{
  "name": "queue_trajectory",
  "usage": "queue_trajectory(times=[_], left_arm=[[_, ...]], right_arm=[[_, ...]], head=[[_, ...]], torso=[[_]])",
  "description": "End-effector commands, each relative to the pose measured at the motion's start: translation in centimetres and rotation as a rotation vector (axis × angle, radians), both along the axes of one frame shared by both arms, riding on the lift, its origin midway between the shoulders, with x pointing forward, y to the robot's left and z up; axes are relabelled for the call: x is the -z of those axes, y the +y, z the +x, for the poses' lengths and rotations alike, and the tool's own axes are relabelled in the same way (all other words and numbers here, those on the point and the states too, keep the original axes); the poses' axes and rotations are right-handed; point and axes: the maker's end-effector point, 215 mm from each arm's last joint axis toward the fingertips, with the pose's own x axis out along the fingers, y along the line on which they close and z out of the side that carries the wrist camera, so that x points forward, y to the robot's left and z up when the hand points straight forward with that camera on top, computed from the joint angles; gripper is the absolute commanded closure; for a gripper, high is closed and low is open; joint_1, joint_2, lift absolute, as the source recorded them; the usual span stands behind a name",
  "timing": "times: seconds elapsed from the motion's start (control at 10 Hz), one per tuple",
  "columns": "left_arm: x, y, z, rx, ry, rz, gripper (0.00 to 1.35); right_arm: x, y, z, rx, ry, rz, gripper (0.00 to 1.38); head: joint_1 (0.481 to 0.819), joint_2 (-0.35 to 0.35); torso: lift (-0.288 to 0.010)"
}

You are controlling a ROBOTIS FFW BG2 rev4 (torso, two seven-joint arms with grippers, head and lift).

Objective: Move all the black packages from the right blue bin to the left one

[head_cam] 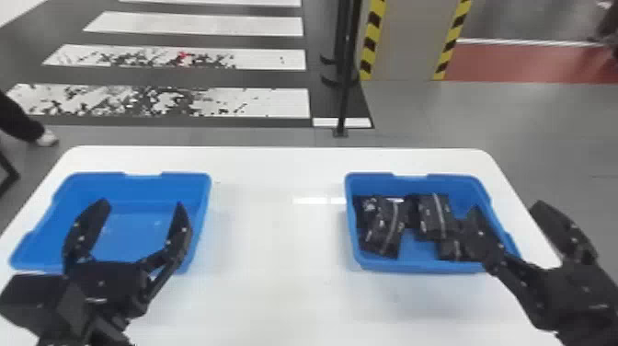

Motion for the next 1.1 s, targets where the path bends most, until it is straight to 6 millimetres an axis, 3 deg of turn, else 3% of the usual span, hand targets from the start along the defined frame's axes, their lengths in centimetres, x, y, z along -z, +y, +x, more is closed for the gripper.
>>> queue_trajectory(times=[0.0,0.4,0.6,0.8,1.0], left_arm=[[0.1,-0.1,-0.1,0.001,0.009,0.006,0.11],[0.5,-0.2,-0.2,0.004,0.026,-0.001,0.11],[0.9,-0.2,-0.3,0.005,0.039,-0.003,0.11],[1.0,-0.2,-0.3,0.008,0.041,-0.003,0.11],[1.0,-0.5,-0.2,0.017,0.044,-0.007,0.11]], right_arm=[[0.0,0.1,0.0,-0.001,0.002,-0.022,0.19],[0.1,0.0,0.1,0.001,0.009,-0.034,0.20],[1.4,-0.1,0.4,0.008,0.056,-0.022,0.20],[2.5,0.0,2.5,0.003,0.115,-0.031,0.20],[5.4,0.1,5.4,-0.009,0.249,-0.030,0.20]], head=[[0.695,-0.040],[0.695,-0.040],[0.695,-0.041],[0.695,-0.044],[0.695,-0.044]], torso=[[-0.140],[-0.140],[-0.140],[-0.140],[-0.140]])
